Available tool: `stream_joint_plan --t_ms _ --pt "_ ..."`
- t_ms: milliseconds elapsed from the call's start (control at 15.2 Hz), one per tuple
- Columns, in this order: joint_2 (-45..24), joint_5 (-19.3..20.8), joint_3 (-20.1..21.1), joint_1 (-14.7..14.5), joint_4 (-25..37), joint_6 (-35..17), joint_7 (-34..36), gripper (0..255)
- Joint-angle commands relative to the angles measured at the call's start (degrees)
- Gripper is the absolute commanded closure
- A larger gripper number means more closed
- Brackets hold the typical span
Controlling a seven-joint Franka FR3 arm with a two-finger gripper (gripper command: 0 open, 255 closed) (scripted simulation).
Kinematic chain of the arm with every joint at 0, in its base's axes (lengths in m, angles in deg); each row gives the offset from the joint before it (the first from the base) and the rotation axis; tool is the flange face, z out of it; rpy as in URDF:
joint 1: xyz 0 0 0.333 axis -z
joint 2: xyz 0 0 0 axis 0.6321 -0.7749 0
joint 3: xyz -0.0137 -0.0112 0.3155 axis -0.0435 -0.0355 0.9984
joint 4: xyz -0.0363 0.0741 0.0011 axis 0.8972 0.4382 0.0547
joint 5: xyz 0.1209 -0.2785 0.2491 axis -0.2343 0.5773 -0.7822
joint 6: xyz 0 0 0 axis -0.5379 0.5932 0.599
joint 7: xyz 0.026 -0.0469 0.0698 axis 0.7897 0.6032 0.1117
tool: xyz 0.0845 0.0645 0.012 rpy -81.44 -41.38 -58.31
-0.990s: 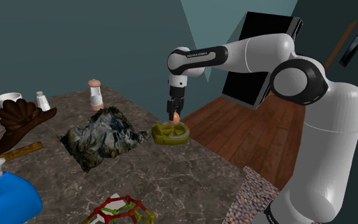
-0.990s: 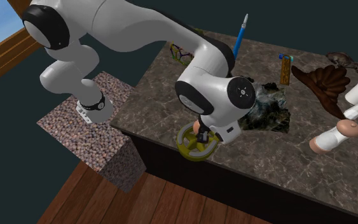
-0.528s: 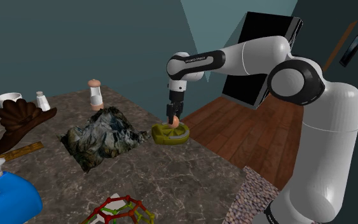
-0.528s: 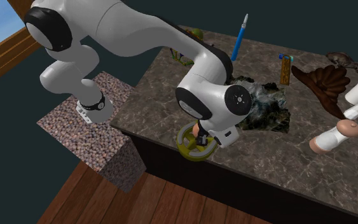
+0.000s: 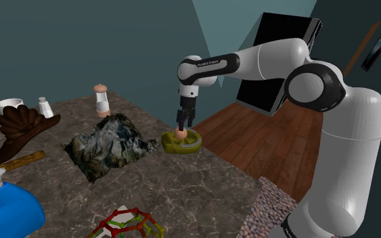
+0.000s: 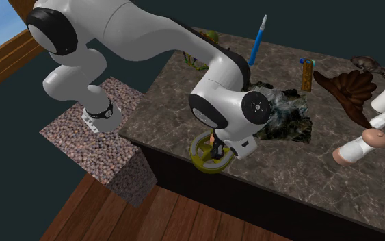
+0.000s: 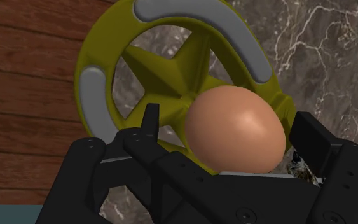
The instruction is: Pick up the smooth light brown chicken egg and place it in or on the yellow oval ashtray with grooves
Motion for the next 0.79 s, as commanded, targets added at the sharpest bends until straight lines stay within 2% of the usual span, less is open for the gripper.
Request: stream_joint_plan --t_ms 0,264,726 --pt "0.0 0.0 0.0 0.0 0.0 0.0 0.0 0" --pt "-0.79 0.35 -0.32 0.68 8.21 7.47 0.42 0" --pt "-0.79 0.35 -0.32 0.68 8.21 7.47 0.42 0"
